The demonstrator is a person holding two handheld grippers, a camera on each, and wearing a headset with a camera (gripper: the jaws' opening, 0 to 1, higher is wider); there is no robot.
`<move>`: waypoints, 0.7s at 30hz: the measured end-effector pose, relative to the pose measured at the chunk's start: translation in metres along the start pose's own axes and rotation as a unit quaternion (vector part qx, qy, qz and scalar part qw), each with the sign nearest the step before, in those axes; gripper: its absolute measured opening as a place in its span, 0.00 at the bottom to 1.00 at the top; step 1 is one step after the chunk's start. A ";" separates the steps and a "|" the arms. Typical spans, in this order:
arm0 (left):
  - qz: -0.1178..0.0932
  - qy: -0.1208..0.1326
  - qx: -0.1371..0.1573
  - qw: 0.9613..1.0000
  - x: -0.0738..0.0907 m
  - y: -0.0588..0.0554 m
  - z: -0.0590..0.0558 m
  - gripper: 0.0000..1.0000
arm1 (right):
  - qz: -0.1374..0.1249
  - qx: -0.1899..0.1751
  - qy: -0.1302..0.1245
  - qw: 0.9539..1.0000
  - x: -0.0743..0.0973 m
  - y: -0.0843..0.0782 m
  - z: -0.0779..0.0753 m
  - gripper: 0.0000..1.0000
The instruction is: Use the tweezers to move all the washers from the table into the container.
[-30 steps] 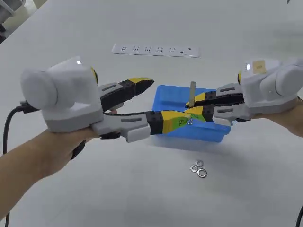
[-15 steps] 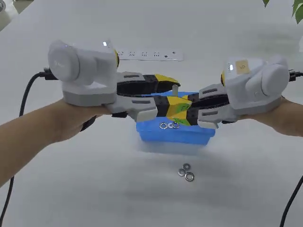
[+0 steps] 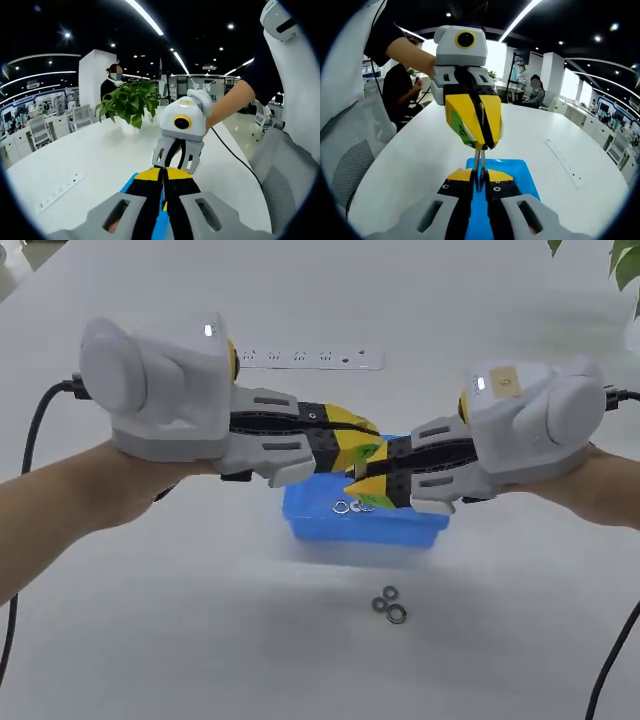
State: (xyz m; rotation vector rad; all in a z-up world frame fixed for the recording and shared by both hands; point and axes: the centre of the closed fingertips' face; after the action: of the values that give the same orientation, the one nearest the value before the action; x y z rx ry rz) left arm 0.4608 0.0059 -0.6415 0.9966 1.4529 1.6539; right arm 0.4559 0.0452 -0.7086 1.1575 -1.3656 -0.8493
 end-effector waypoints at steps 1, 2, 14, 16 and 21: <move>-0.001 0.001 -0.002 1.000 -0.001 0.001 0.000 0.05 | -0.001 0.000 -0.002 1.000 0.000 0.001 -0.001 0.10; -0.002 0.002 -0.006 1.000 -0.001 0.002 0.000 0.05 | 0.000 0.001 -0.006 1.000 0.001 0.002 -0.002 0.10; -0.001 0.034 -0.041 0.999 0.003 0.013 0.005 0.05 | 0.061 0.024 -0.056 0.996 0.004 0.001 -0.011 0.25; -0.002 0.034 -0.044 0.998 0.004 0.016 0.002 0.05 | 0.059 0.025 -0.052 0.997 0.006 0.001 -0.006 0.26; 0.003 0.041 -0.054 0.998 0.009 0.021 0.000 0.05 | 0.072 0.001 -0.070 0.995 0.026 -0.009 0.004 0.29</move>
State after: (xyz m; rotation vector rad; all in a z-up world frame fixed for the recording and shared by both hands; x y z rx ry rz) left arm 0.4558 0.0113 -0.6203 0.8842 1.3971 1.7766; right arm 0.4559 0.0172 -0.7101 1.0036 -1.5458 -0.8381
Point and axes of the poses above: the centre of the closed fingertips' face, and the gripper's own axes: x roughly backward along the fingers, z roughly to its left, y roughly out of its top, and after that the axes turned 9 degrees about -z, right-handed
